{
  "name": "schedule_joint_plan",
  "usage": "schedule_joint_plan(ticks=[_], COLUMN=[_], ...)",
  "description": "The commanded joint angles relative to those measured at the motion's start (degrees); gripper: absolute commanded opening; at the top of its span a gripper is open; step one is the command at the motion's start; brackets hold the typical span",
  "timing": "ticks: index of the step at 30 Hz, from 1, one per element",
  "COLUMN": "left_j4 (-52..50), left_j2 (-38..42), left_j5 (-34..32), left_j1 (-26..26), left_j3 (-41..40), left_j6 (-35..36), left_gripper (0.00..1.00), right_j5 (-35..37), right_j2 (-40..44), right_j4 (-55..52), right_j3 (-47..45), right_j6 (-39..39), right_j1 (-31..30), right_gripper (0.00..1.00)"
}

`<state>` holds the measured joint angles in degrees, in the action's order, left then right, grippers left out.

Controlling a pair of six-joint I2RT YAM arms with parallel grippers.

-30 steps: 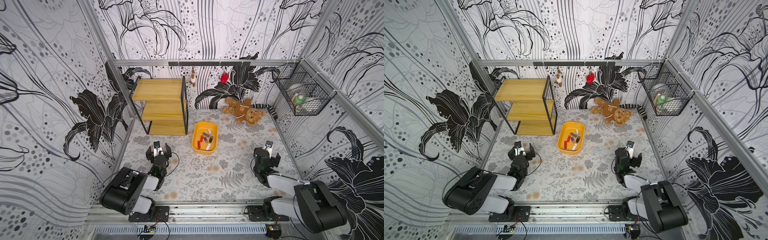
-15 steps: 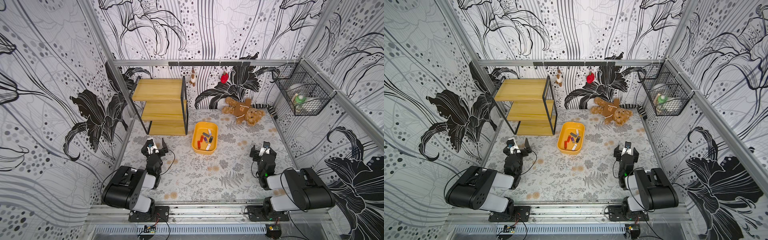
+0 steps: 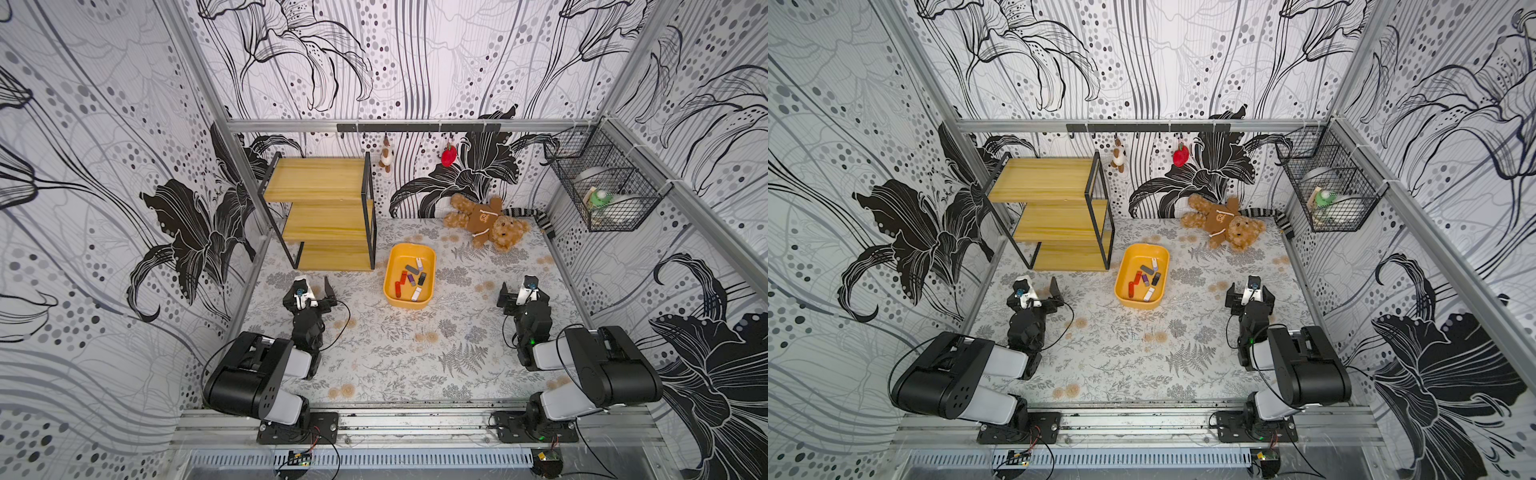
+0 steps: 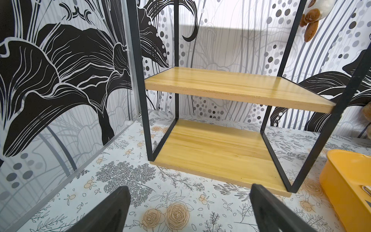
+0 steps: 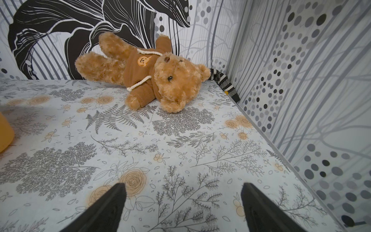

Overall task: Put the usb flash drive into the storage box
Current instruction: Reset both arms

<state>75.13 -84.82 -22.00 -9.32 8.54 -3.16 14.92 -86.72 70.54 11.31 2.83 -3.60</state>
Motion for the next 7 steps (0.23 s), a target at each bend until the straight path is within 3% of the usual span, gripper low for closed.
schedule_joint_plan(ticks=[1, 7], left_j4=[1.8, 1.8], left_j2=[0.0, 0.0], left_j5=[0.5, 0.5], left_j1=[0.0, 0.0], left_j3=[0.3, 0.3], left_j6=[-0.5, -0.5], left_gripper=[0.98, 0.98], right_j5=[-1.3, -1.5], right_j2=[0.3, 0.4], right_j4=[-0.8, -0.7], right_j3=[0.8, 0.8], right_j6=[-0.8, -0.9], right_j1=[0.6, 0.8], right_gripper=[0.95, 0.95])
